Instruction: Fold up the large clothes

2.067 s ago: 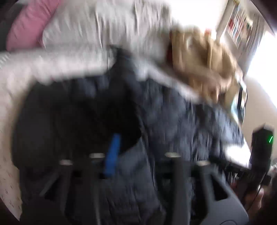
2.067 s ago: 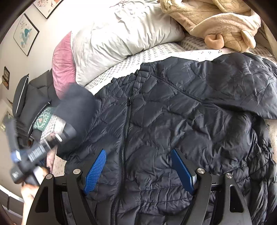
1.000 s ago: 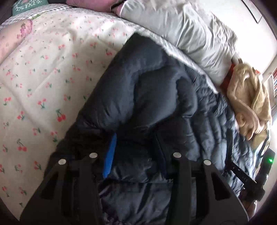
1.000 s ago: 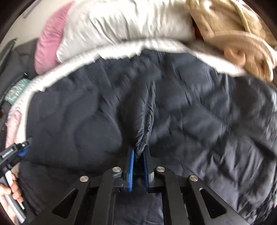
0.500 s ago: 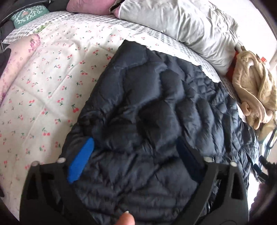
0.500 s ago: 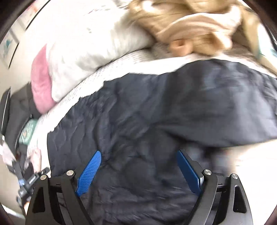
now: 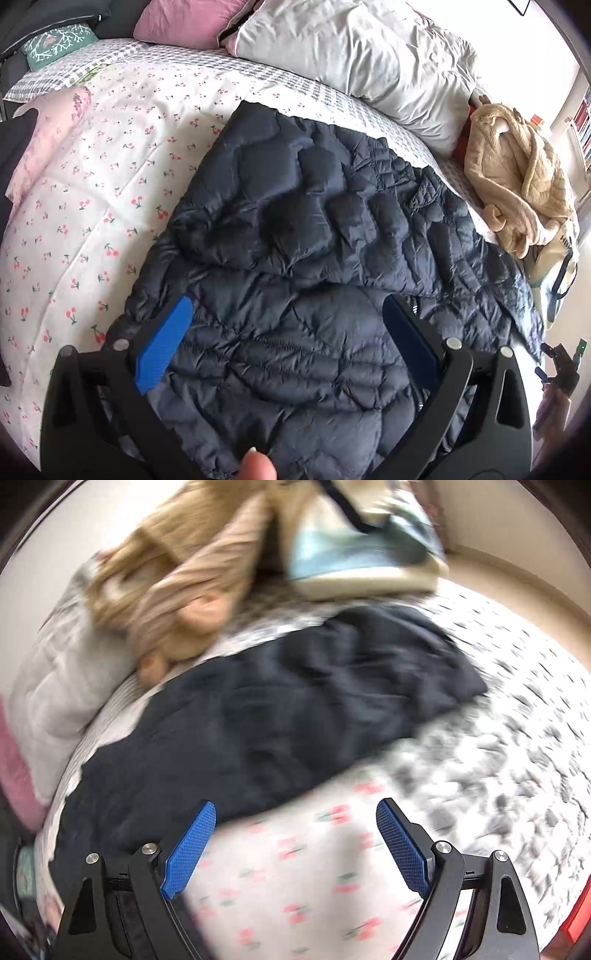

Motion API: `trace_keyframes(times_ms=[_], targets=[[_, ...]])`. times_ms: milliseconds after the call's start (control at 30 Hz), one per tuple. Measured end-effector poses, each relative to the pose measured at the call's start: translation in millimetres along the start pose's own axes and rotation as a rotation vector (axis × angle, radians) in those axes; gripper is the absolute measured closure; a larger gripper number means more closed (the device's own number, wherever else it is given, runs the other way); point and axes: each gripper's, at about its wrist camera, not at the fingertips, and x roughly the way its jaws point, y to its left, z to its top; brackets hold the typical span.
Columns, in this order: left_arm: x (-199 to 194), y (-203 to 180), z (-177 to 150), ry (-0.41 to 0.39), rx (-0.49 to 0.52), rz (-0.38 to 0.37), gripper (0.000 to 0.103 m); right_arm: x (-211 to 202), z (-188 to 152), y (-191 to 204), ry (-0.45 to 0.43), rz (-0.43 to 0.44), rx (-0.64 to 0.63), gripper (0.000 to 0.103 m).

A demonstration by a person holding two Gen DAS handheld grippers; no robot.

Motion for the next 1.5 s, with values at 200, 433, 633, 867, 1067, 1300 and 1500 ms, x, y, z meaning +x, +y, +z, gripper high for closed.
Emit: trace_keyframes(times_ms=[200,433,633,867,1067,1300,1500], targets=[[16,-1,-5,-0.023,-0.004,-0.032,0.001,16,16,-24,-0.066,0.009,0.102,0.012],[24,8,-3,-0.013,-0.062,-0.083,0.001,25,46,-4,-0.089,0.032,0.146,0.092],[31,10,0,0.026,-0.068,-0.062,0.001,-35,65,59,-0.288,0.062,-0.005,0.095],[30,11,3,0.049,-0.088,-0.083,0.001,-110,68,165,-0.422,0.261,-0.214,0.096],[26,9,5,0.037,-0.088,-0.081,0.001,-134,37,263,-0.403,0.452,-0.380,0.096],[22,11,7,0.027,-0.083,-0.075,0.001,-99,-24,358,-0.289,0.515,-0.570,0.094],[20,13,8,0.026,-0.092,-0.085,0.001,-16,-94,402,-0.012,0.493,-0.751,0.089]])
